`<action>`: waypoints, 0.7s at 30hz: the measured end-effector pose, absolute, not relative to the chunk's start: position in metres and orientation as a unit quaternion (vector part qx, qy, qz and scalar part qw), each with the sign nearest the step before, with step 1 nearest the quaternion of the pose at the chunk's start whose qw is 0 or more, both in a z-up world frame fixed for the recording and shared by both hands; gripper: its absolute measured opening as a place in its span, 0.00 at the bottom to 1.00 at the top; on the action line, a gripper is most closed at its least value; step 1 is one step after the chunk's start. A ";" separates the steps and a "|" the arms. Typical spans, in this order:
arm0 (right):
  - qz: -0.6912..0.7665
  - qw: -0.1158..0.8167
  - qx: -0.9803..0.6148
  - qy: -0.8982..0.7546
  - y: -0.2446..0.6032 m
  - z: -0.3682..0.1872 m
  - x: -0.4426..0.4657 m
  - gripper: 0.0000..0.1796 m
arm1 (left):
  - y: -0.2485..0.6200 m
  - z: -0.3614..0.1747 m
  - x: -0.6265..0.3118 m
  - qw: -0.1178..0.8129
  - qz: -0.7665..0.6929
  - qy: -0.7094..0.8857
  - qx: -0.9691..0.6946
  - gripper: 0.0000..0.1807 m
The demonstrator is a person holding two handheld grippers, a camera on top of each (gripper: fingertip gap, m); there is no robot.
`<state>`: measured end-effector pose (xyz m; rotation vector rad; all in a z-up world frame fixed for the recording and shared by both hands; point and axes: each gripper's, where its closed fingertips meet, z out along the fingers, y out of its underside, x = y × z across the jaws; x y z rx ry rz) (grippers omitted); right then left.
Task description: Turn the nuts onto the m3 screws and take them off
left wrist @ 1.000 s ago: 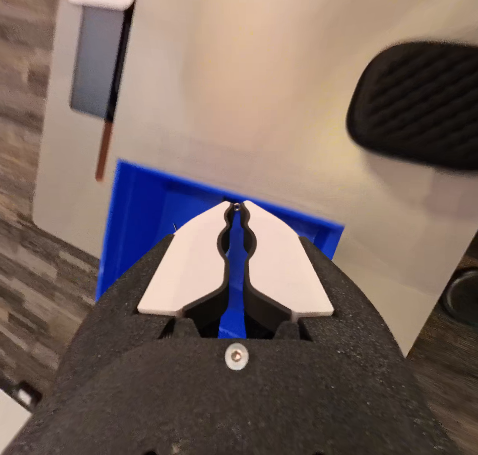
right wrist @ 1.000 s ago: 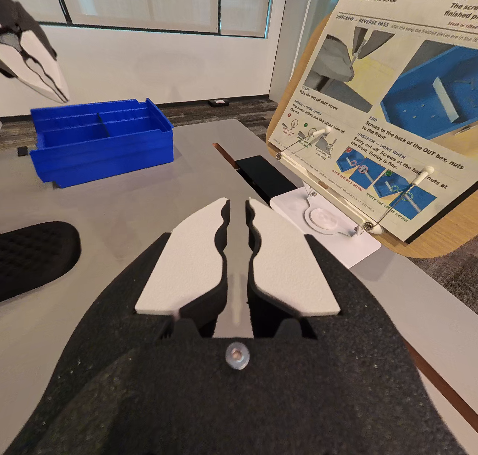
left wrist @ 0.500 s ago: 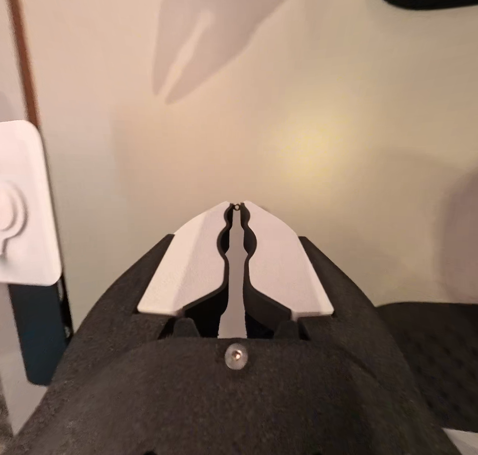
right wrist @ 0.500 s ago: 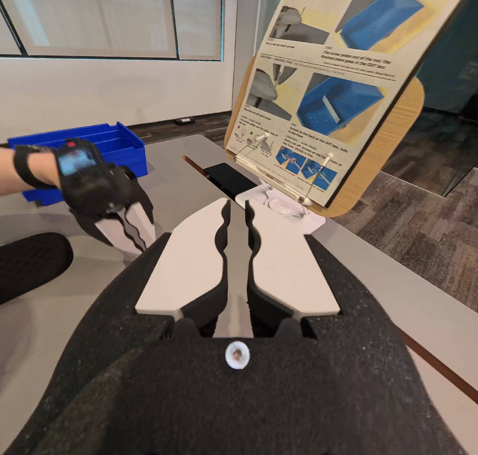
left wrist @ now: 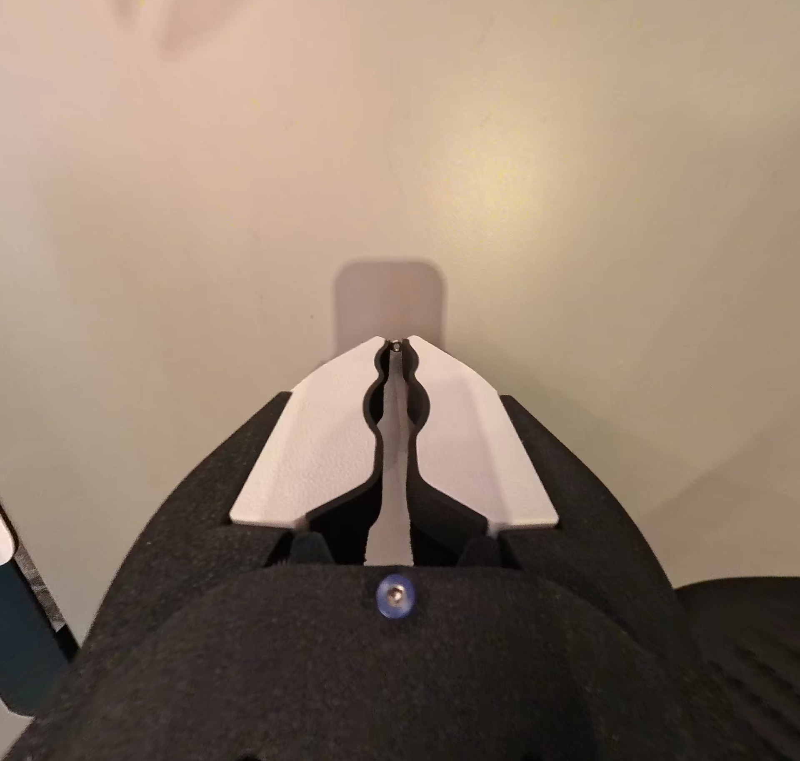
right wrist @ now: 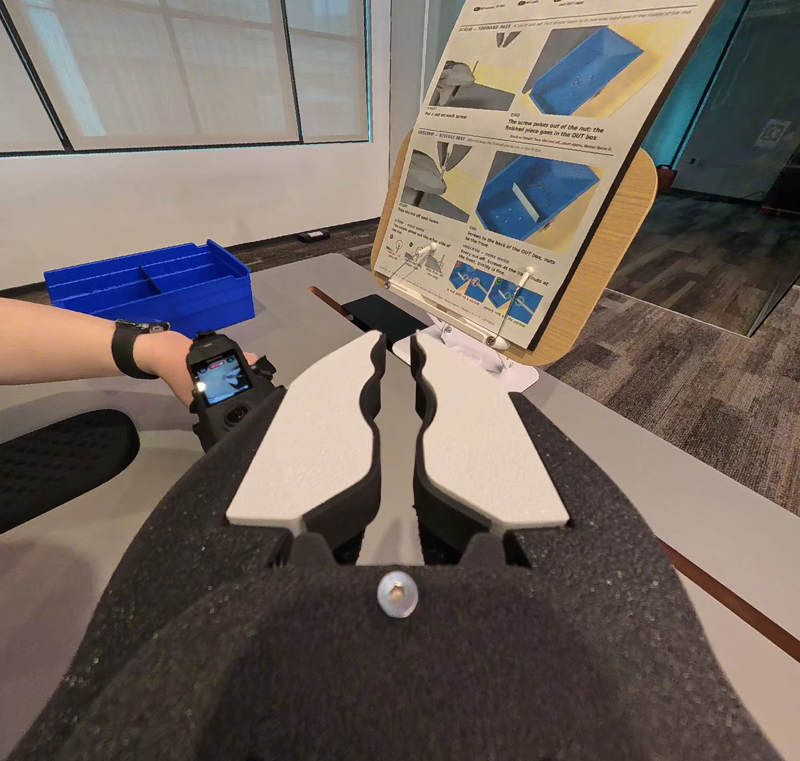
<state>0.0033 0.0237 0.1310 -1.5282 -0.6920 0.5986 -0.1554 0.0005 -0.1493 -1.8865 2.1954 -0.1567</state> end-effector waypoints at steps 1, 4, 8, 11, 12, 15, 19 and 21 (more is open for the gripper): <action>0.262 0.630 -0.667 -0.301 0.024 0.131 0.004 0.06 | 0.000 -0.150 -0.157 0.118 -0.052 0.752 -0.646 0.03; 0.263 0.631 -0.666 -0.298 0.024 0.132 0.006 0.06 | 0.001 -0.152 -0.159 0.116 -0.052 0.751 -0.648 0.03; 0.264 0.631 -0.666 -0.298 0.024 0.132 0.006 0.06 | 0.001 -0.153 -0.163 0.113 -0.051 0.750 -0.650 0.03; 0.263 0.630 -0.666 -0.299 0.024 0.132 0.006 0.06 | 0.000 -0.154 -0.164 0.112 -0.053 0.749 -0.651 0.03; 0.263 0.630 -0.666 -0.299 0.024 0.132 0.006 0.06 | 0.000 -0.154 -0.164 0.112 -0.055 0.748 -0.651 0.03; 0.263 0.631 -0.666 -0.298 0.024 0.132 0.008 0.06 | 0.000 -0.154 -0.165 0.111 -0.057 0.748 -0.652 0.03; 0.266 0.633 -0.664 -0.296 0.023 0.133 0.009 0.05 | -0.001 -0.154 -0.165 0.108 -0.067 0.743 -0.657 0.03; 0.267 0.633 -0.664 -0.297 0.022 0.133 0.009 0.05 | 0.000 -0.154 -0.165 0.108 -0.072 0.739 -0.661 0.03</action>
